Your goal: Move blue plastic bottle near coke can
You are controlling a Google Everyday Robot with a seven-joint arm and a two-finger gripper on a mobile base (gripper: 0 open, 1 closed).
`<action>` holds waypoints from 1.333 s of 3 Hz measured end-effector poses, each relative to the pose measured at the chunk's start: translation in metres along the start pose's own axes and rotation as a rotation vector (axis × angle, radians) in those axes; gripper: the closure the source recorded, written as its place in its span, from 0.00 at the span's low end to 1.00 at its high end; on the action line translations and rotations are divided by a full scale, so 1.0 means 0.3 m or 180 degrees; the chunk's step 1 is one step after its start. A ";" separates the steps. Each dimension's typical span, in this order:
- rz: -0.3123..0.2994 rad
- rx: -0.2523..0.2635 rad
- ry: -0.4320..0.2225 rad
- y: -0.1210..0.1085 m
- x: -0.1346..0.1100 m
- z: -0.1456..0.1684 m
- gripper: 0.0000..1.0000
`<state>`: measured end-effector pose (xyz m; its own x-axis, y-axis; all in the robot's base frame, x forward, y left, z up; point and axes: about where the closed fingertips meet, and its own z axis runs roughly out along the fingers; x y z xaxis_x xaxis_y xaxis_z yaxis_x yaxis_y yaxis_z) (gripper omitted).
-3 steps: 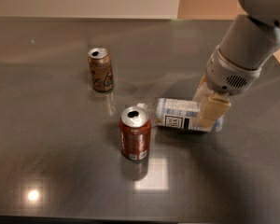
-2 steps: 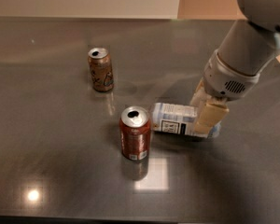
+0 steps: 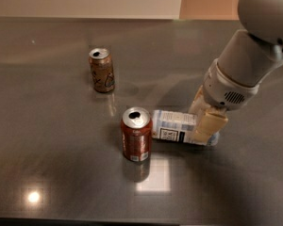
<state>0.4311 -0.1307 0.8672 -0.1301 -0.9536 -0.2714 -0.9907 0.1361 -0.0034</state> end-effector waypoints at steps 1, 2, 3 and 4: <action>-0.0025 0.0025 -0.0024 -0.010 0.003 0.011 0.35; -0.0029 0.0026 -0.0023 -0.010 0.000 0.013 0.12; -0.0034 0.0027 -0.0023 -0.009 -0.002 0.015 0.00; -0.0034 0.0028 -0.0023 -0.009 -0.002 0.015 0.00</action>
Offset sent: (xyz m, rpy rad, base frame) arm 0.0026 -0.0003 -0.0031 0.0055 -0.0096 0.0049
